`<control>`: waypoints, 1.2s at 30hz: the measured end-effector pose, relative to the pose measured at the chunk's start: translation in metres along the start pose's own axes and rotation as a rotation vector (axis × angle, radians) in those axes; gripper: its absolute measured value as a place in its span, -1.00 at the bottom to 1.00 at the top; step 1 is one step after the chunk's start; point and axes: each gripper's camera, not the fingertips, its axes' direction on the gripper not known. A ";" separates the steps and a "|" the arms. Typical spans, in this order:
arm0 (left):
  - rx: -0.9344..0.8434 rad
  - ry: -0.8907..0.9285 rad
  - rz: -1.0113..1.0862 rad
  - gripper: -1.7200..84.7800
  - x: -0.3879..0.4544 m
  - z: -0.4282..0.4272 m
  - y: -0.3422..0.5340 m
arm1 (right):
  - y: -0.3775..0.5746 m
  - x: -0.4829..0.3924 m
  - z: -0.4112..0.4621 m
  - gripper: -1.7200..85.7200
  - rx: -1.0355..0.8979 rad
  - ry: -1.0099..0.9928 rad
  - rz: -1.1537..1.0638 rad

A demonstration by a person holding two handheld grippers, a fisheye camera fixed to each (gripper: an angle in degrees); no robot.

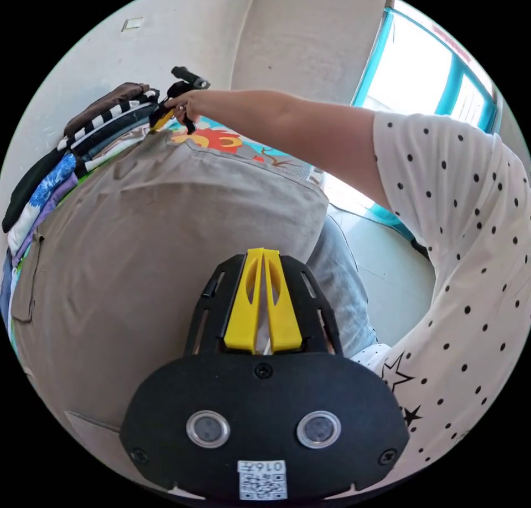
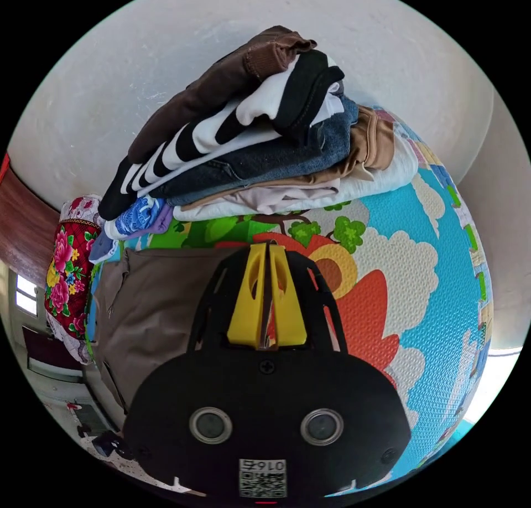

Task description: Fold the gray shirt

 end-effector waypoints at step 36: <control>0.186 -0.442 0.486 -0.76 0.271 0.209 0.065 | 0.444 0.080 -0.223 -0.77 0.102 -0.079 -0.222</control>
